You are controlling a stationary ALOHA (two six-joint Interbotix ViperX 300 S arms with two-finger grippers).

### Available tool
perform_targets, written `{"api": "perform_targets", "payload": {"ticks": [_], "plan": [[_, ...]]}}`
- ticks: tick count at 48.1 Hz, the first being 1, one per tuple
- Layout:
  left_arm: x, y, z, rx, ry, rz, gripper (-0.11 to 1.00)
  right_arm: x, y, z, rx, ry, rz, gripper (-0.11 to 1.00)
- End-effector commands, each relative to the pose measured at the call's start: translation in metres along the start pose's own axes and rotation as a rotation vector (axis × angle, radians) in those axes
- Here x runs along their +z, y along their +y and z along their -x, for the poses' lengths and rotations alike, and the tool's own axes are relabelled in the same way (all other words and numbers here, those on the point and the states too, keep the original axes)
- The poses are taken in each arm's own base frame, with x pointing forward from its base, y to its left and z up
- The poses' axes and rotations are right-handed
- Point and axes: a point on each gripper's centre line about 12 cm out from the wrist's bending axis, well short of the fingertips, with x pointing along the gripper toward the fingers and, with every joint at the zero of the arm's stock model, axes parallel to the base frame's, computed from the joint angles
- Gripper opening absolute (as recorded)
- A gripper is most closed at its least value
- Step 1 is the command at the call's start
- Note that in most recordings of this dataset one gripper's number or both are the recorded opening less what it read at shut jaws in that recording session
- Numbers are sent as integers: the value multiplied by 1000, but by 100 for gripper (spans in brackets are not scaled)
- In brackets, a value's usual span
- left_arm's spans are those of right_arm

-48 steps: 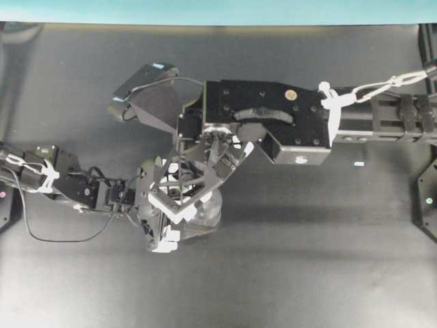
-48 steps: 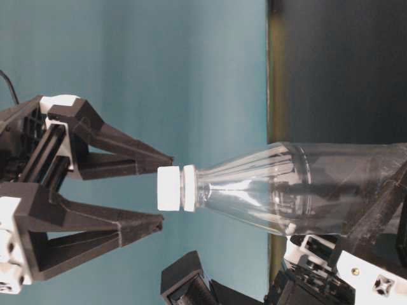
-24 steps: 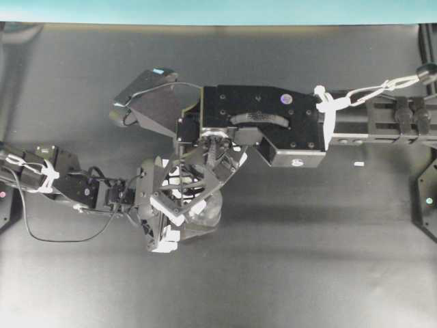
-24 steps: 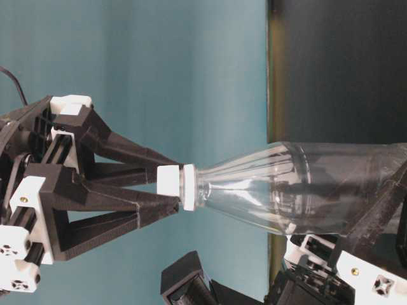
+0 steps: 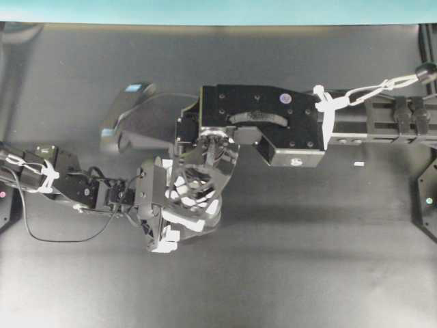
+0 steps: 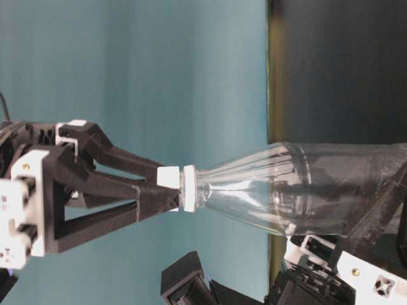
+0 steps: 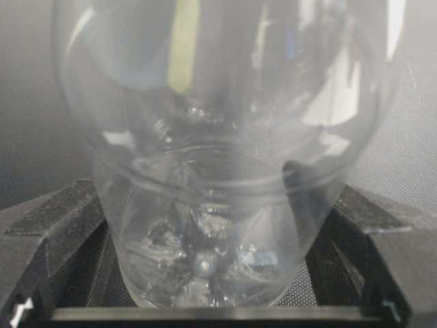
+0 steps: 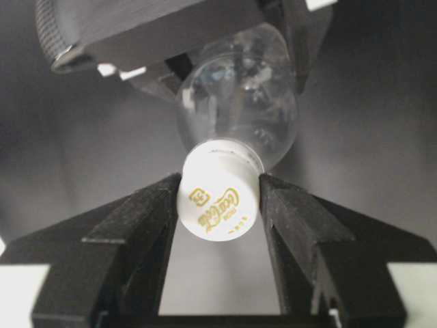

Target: Open the bottle cap by holding the bottle with the left arm and twisting the cap with the right arm.

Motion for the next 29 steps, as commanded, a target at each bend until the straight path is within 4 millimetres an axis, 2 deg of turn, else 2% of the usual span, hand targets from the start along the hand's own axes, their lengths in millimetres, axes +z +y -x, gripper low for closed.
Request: {"api": "perform_targets", "payload": {"ticks": [1,29], "plan": [[2,-4,0,-11,-2,-6,87,-1,6,4,9,-6,108,49],[8,-9,1,-24,-21,-16,87,3,13,9,3,-81,699,49]]}}
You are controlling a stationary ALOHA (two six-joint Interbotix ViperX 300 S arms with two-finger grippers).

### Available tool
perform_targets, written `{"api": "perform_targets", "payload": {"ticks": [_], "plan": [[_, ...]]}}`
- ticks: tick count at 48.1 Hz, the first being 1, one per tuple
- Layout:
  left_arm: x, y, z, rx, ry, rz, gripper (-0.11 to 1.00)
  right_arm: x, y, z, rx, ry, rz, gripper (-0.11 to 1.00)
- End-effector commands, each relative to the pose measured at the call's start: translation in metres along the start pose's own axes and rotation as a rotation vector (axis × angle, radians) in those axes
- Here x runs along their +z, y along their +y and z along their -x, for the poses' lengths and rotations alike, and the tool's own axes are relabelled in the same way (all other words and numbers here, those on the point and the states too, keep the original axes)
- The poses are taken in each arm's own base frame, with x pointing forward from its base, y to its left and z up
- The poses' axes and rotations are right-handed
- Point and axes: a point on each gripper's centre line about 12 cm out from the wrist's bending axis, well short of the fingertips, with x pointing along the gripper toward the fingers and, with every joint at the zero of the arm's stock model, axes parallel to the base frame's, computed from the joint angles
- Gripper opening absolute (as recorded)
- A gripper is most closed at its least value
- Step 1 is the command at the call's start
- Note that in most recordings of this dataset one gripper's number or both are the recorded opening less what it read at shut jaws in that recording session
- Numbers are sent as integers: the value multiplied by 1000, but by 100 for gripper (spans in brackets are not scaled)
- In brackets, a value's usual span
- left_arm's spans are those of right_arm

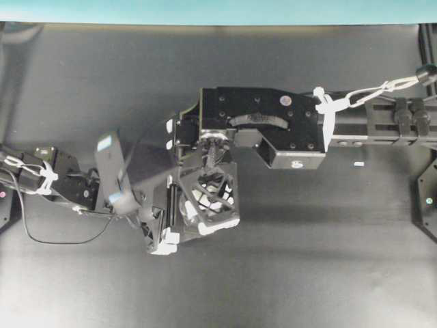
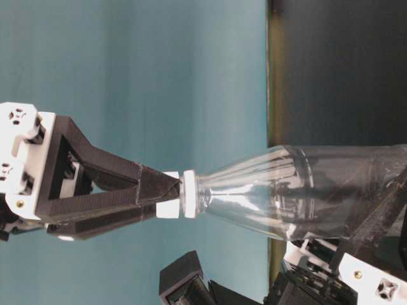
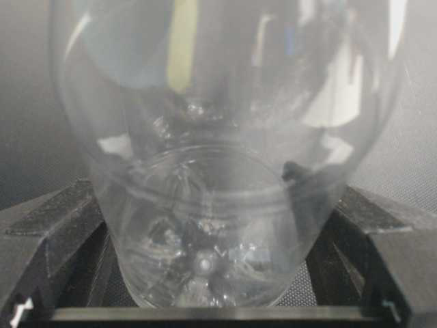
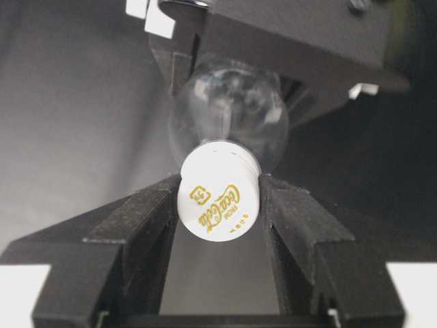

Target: Open the bottle cap by holding the bottle with the left arm and twisting the cap with the right arm.

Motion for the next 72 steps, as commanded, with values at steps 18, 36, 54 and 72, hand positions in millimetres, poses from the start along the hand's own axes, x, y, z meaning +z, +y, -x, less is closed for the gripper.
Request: {"api": "perform_targets", "payload": {"ticks": [18,36,54,72], "plan": [[9,-4,1,-9,2,-16,87,-5,6,7,-10,-18,280,49],[11,-4,-2,-8,5,-19,87,-15,4,9,-8,-3,481,49],[8,-1,-1,1,18,-14,87,-16,0,14,-16,-12,472,49],[8,-1,-1,0,18,-16,87,-17,-2,16,-24,-22,414,62]]}}
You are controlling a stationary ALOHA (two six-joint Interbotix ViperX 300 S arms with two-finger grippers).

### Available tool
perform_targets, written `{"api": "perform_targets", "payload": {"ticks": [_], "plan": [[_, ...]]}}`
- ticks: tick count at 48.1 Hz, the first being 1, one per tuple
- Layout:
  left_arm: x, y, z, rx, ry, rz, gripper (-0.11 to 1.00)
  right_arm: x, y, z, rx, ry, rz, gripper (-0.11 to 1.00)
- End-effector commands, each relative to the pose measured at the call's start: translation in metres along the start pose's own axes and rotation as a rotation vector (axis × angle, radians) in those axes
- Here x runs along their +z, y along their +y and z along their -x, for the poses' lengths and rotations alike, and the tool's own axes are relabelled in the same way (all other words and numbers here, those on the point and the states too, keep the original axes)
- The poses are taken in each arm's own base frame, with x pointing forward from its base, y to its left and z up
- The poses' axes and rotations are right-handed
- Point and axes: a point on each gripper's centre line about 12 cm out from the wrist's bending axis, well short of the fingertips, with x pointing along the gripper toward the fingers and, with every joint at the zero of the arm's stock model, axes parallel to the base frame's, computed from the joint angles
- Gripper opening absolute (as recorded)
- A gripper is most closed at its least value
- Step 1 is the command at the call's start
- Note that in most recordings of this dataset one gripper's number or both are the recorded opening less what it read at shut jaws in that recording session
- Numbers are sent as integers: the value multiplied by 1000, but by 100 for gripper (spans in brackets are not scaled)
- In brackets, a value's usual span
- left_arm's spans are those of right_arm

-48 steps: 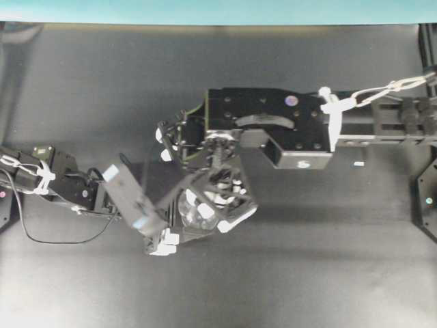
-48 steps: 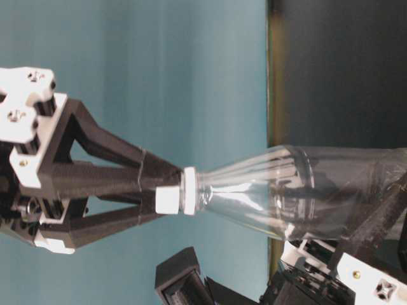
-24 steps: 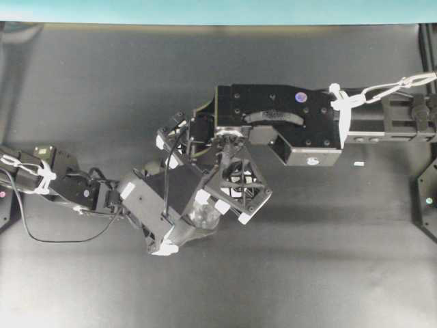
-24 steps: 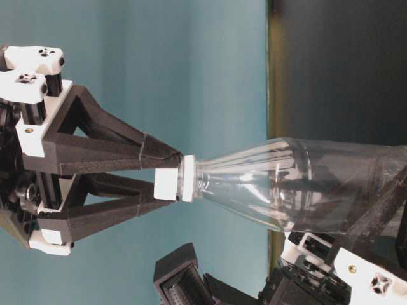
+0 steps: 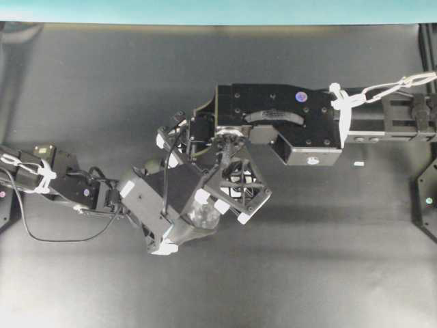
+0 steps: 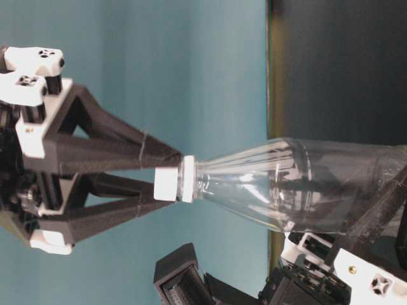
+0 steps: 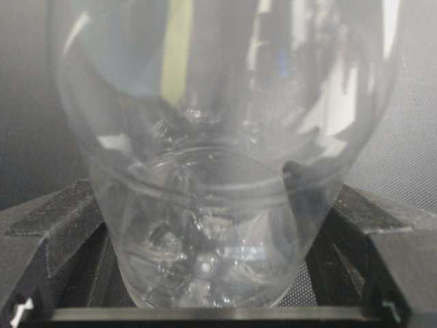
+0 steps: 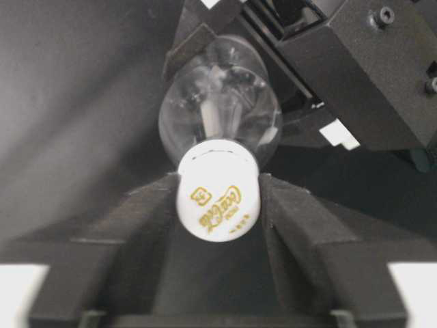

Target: Open the bottle cap by holding the bottle with the left arm and twisting the cap with the right arm.

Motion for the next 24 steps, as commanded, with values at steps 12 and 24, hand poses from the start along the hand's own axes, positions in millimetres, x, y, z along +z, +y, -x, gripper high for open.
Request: {"api": "perform_targets", "payload": {"ticks": [12,24], "plan": [[2,-2,-1,-6,-7,-4,87,-3,-3,19,-41,-39,-67,91],[2,-2,0,-6,-4,-1,87,-8,2,51,-83,-93,-199,90]]}}
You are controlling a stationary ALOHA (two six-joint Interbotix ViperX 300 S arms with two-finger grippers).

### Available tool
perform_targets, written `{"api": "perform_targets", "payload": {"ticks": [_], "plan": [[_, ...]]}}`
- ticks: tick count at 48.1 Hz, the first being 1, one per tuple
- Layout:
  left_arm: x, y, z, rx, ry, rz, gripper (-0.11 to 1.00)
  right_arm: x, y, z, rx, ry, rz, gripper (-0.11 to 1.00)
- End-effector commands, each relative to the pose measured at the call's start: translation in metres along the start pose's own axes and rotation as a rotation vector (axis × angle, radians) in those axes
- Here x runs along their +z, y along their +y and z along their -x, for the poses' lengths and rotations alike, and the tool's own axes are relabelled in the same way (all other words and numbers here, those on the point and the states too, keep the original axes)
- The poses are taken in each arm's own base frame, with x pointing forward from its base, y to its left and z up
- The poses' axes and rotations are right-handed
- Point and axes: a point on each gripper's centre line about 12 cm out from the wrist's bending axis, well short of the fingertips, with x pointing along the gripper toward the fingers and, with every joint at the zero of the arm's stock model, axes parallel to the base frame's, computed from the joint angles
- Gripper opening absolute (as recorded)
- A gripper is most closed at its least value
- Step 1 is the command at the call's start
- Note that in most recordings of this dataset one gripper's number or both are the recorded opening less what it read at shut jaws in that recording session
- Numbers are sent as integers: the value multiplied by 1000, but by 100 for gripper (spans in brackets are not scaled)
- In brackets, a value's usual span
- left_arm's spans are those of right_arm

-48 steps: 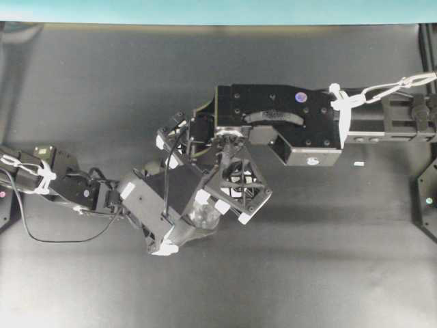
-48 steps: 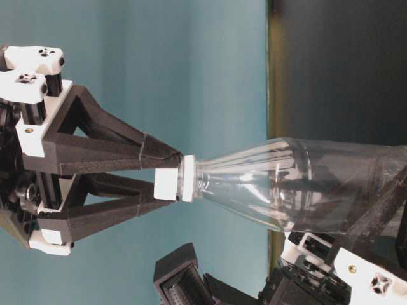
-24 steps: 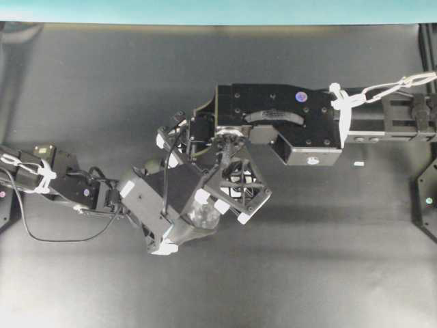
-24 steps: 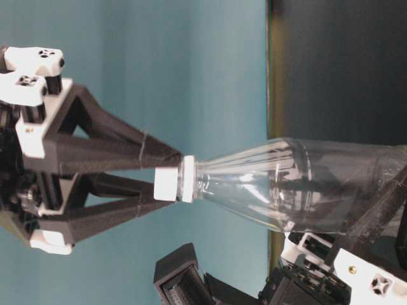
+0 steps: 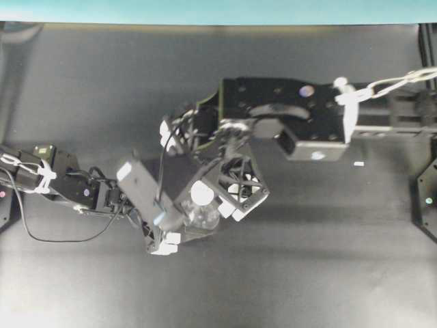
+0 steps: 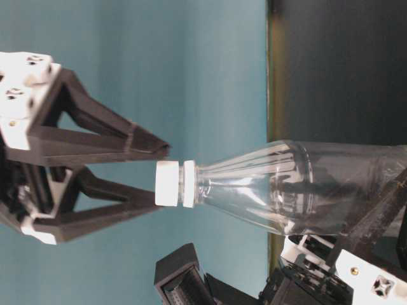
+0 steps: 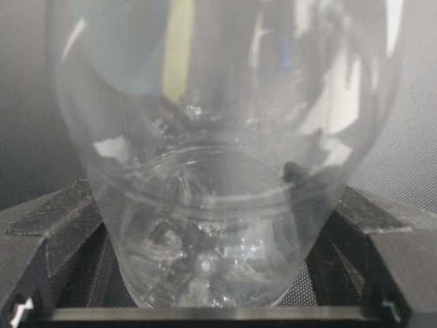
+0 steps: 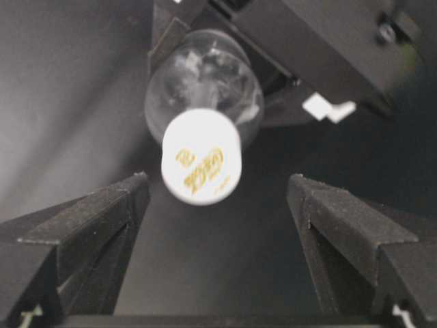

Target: Open the bottle cap by holding the bottle with the left arm and twisting the cap with the right arm.

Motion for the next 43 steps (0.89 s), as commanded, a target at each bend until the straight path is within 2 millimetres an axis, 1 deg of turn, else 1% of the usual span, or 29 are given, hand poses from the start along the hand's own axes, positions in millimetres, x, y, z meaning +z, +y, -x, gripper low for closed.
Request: {"api": "perform_targets", "payload": {"ticks": [1,9,13,24,29,33,38,43], "plan": [[2,-1,0,-3,-4,-2,87,-3,2,32,-40,-60,-48,90],[-2,-1,0,-1,25,4,87,-6,12,58,-54,-121,-153,90],[-2,-1,0,-2,29,5,87,-9,16,66,-75,-167,-223,90],[-4,-1,1,-1,32,7,87,-22,38,85,-124,-317,-387,90],[-5,-1,2,-1,37,8,87,-32,47,86,-124,-360,-478,90],[-6,-1,2,-2,39,7,87,-41,56,83,-118,-386,-543,90],[-5,-1,2,-1,37,7,87,-50,69,77,-114,-413,-575,90],[-5,-1,2,-2,36,4,87,-55,79,79,-122,-476,-585,90]]}}
